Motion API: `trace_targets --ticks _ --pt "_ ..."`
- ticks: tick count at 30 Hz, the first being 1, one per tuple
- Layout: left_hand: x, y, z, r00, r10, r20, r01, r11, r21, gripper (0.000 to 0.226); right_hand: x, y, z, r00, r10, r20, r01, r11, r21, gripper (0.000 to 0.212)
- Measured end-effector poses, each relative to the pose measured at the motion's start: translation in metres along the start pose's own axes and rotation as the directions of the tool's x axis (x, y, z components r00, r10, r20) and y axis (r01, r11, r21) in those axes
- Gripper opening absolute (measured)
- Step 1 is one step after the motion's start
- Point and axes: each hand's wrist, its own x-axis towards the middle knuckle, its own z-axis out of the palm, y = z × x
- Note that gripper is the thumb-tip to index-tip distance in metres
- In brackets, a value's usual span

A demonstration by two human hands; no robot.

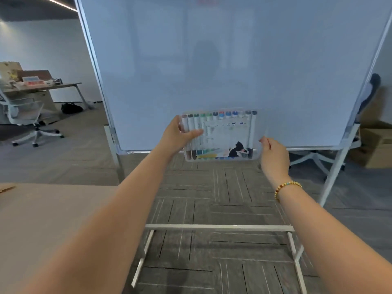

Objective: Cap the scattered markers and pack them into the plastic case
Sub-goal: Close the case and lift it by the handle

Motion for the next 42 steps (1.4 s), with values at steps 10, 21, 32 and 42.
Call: trace_targets --ticks 10,21,32,42 --pt "0.090 -0.035 0.053 0.995 0.029 -0.096 -0.024 0.999 0.048 0.048 0.089 0.052 0.048 0.999 -0.047 0.011 0.047 0.994 -0.100 0.040" --pt "0.113 -0.100 0.076 0.992 -0.042 -0.120 0.053 0.995 0.089 0.058 0.097 0.109 0.097 0.995 0.044 0.090 -0.031 0.990 -0.140 0.039" --pt "0.114 -0.119 0.091 0.959 -0.058 -0.278 0.098 0.986 0.136 0.068 0.099 0.111 0.105 0.989 0.026 0.143 0.001 0.983 -0.186 0.041" --pt "0.088 -0.145 0.092 0.973 -0.144 -0.178 0.191 0.939 0.287 0.061 0.098 0.108 0.103 0.980 0.065 0.190 -0.007 0.957 -0.290 0.038"
